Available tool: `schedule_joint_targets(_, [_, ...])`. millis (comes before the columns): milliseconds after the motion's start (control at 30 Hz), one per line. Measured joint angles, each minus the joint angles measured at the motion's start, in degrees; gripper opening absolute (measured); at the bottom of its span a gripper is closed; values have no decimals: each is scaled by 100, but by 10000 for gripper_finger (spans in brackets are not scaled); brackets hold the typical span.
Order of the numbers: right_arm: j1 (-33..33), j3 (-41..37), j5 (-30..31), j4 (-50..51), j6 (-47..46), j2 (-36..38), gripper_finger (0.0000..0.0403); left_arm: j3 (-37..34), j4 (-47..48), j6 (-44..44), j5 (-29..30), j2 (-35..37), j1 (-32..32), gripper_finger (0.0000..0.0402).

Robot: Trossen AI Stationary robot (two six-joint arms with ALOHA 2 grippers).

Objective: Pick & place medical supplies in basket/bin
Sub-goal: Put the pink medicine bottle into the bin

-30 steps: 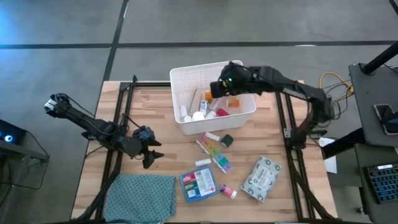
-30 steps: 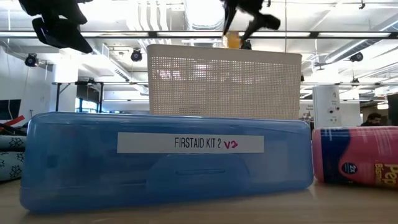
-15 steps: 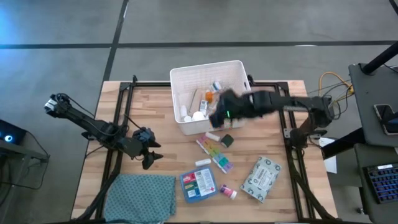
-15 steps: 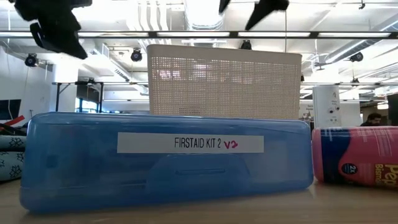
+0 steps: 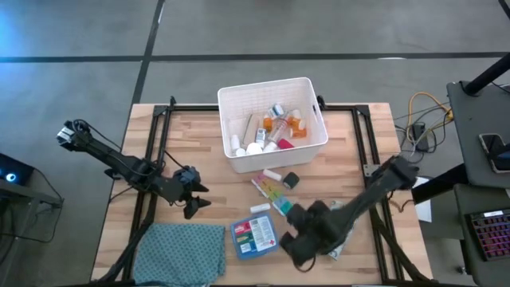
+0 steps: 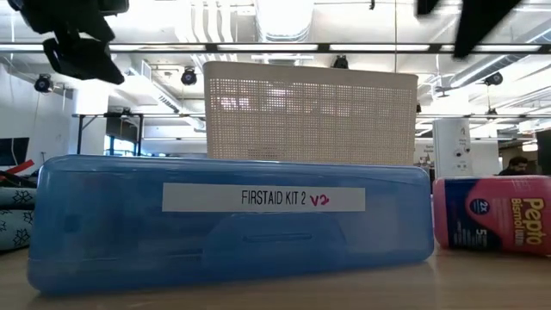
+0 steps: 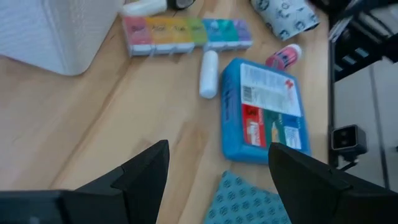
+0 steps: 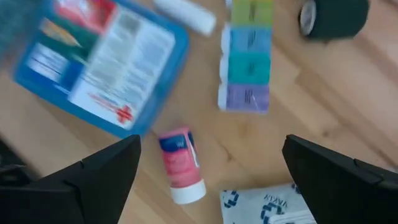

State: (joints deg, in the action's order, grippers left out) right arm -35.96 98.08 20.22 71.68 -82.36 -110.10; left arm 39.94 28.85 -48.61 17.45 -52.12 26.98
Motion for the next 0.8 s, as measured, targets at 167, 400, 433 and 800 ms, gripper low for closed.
schedule_joint_targets(167, [-84, -10, -636, -181, 226, -706, 381, 0, -38, 2, 0, 0, 0, 253])
schedule_joint_targets(400, [60, -202, -1281, -891, 732, -1223, 381, 0, -38, -163, 0, 0, 0, 253])
schedule_joint_targets(433, [101, -237, -1302, -892, 773, -1253, 381, 0, -39, -167, 1, 0, 0, 253])
schedule_joint_targets(800, [596, -1100, -2243, -1863, 1288, -1235, 360, 0, -45, -298, 2, 0, 0, 253])
